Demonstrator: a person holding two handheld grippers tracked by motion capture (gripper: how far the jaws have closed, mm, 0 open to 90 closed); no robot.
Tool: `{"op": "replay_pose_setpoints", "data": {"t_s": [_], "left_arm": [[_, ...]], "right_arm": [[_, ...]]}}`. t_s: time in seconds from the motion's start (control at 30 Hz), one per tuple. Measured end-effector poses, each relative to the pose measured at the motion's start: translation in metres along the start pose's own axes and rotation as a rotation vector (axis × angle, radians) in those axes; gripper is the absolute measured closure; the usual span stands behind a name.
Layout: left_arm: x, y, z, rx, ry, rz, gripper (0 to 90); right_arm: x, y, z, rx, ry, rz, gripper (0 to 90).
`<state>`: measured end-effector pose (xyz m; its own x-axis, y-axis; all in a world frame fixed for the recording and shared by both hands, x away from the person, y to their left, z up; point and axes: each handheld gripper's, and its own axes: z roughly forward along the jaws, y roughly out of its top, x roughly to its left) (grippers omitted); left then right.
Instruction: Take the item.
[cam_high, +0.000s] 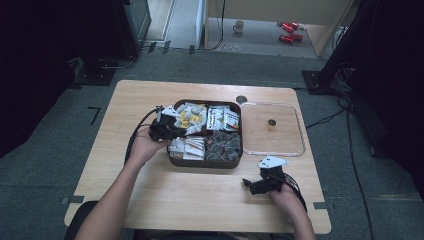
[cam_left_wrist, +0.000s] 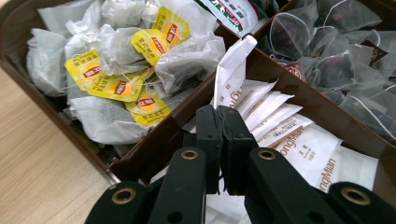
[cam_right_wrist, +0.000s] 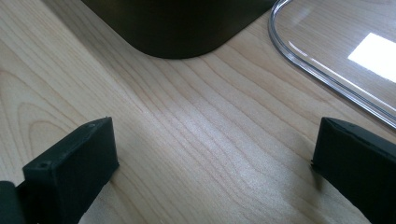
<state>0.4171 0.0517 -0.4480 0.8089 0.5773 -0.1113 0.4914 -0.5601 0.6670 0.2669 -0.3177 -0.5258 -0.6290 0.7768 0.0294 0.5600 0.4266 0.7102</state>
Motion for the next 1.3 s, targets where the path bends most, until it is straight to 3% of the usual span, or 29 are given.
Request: {"op": "replay_pose_setpoints", "data": {"t_s": [0.13, 0.23, 0.4, 0.87, 1.1, 1.3], "left_arm": [[0.002, -0.002, -0.007, -0.009, 0.0, -0.007, 88.3], [0.003, -0.003, -0.017, -0.034, -0.029, -0.025, 88.4], [0.004, -0.004, -0.025, -0.049, -0.023, -0.032, 88.3], [0.016, -0.018, -0.057, -0.096, 0.051, -0.074, 88.3], [0.025, -0.027, -0.068, -0.097, 0.096, -0.1, 88.2], [0.037, -0.04, -0.071, -0.086, 0.112, -0.142, 88.1]], "right_arm": [[0.0, 0.0, 0.0, 0.0, 0.0, 0.0, 0.0], [0.0, 0.0, 0.0, 0.0, 0.001, 0.0, 0.0], [-0.001, 0.0, 0.0, 0.001, 0.007, -0.007, 0.0], [-0.004, 0.002, 0.001, 0.002, 0.025, -0.029, 0.0], [-0.005, 0.003, 0.003, 0.001, 0.031, -0.033, 0.0], [-0.005, 0.004, 0.004, 0.001, 0.034, -0.037, 0.0]]}}
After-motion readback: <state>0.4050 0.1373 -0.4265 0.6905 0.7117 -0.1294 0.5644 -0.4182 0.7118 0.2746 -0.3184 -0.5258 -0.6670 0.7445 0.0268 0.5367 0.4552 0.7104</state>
